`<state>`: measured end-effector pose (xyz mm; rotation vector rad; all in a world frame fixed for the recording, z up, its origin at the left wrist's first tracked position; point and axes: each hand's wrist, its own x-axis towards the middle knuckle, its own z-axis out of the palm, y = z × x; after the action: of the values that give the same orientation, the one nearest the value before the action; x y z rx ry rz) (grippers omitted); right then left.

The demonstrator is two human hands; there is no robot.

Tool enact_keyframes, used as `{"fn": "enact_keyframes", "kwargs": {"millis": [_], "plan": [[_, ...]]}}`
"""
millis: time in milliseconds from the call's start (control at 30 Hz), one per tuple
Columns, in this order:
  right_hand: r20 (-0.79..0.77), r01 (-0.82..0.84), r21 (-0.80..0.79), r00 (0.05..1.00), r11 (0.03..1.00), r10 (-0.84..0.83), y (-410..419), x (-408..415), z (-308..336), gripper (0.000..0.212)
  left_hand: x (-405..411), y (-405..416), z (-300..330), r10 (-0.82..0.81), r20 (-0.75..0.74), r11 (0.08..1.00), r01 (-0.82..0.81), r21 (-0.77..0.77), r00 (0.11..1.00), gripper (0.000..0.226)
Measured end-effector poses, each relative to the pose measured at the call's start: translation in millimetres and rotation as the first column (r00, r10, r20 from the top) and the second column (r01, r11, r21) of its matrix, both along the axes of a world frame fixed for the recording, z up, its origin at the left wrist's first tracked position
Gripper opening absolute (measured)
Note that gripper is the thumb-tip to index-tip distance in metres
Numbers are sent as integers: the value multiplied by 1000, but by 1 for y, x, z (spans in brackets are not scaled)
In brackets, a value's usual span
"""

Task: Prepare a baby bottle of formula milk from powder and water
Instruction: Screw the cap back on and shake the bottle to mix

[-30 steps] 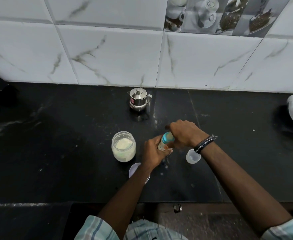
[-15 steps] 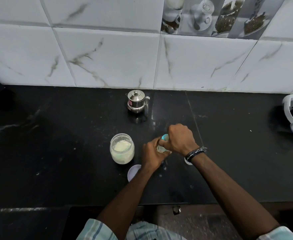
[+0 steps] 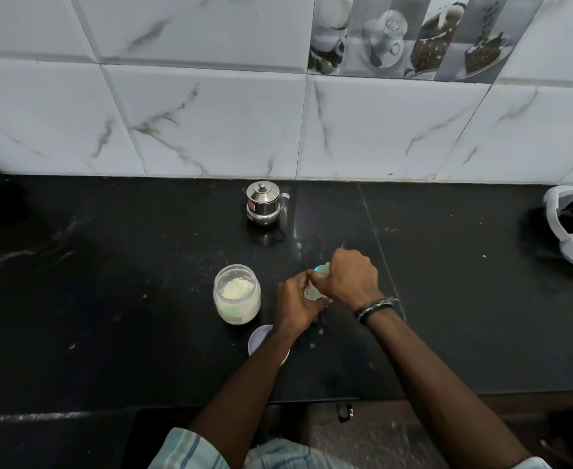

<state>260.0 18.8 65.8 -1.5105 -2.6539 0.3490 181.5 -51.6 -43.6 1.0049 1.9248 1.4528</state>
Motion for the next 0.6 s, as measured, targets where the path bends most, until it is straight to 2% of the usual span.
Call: {"fn": "enact_keyframes", "kwargs": {"millis": [67,100,233,333,433,500,600], "plan": [[6,-4,-174,1000,985,6,14,17,7,66,-1,-1,-1,-20,22,1000,19,16,1000,51],[13,-4,-208,1000,978,7,19,28,10,75,-2,-2,-2,-26,26,999,25,24,999,54],[181,-3,-144,983,990,29,36,66,6,89,-2,-1,-8,-6,-3,999,6,40,1000,62],[277,-21,-230,957,973,86,39,86,-15,94,-2,0,-9,2,-9,999,-1,37,1000,62],[257,-31,-322,959,946,119,32,93,-36,108,-2,0,-10,3,-14,999,-2,35,1000,63],[224,-33,-300,969,953,104,27,95,-45,97,-2,0,-10,1,-6,999,-1,37,1000,63],[30,-48,-220,998,974,56,27,96,-48,60,-2,0,-11,3,-12,999,-3,48,1000,63]]}}
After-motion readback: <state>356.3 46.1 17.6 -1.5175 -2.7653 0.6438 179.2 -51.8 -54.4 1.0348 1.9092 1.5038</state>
